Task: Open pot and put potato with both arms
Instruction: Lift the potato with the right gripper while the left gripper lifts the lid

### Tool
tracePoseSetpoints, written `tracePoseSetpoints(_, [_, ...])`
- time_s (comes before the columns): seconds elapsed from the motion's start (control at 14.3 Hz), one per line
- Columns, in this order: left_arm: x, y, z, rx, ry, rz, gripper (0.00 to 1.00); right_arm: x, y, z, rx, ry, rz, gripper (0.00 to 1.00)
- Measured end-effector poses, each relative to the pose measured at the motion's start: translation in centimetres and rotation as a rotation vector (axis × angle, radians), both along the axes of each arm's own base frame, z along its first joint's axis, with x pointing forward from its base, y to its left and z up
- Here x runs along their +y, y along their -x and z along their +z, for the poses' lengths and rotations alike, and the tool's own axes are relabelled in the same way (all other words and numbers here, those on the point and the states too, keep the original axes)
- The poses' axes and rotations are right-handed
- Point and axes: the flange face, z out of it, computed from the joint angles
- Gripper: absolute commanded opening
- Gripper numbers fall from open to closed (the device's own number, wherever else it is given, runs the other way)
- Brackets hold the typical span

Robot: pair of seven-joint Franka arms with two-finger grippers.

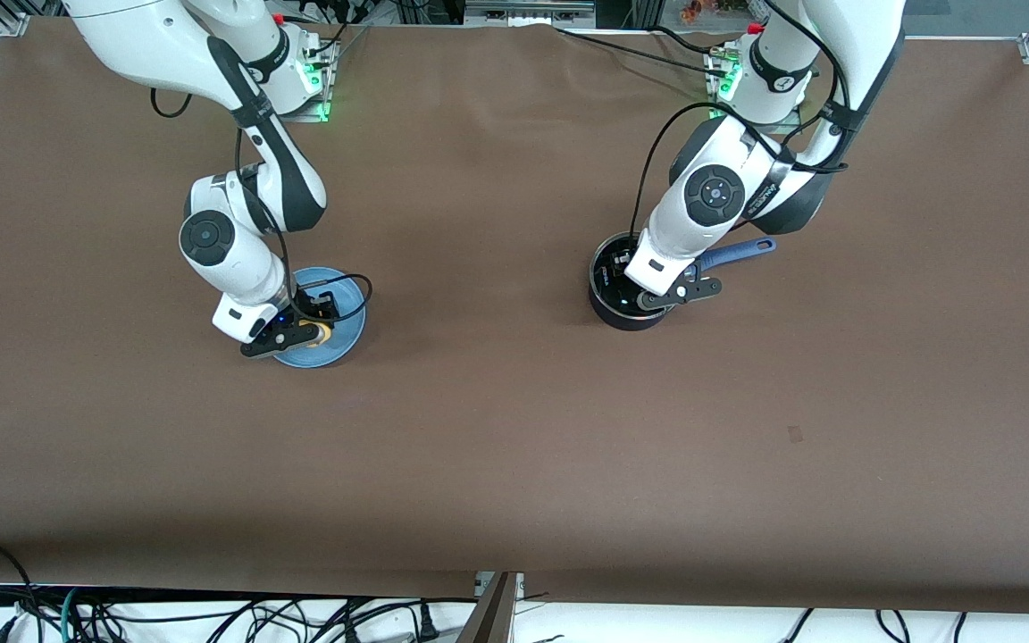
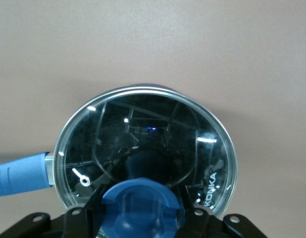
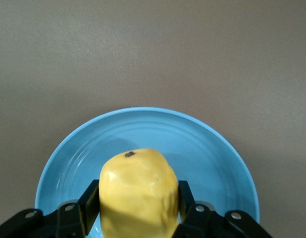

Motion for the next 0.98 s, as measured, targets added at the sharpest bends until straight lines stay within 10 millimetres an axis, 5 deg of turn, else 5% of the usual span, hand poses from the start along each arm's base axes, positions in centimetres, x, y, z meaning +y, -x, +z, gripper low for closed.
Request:
tracePoseSetpoints(0.49, [0.1,0.0,0.4,0.039,-0.021,-0.022,0.0,0.1,-0.2,0.7,-0.013,-0.003,0.0,0.68])
tracePoseSetpoints(0.98, [1.6,-2.7,5.5,0.045,-0.022,-0.07,0.0,0.2,-0.6,1.1,-0.024,-0.007,0.0,0.68])
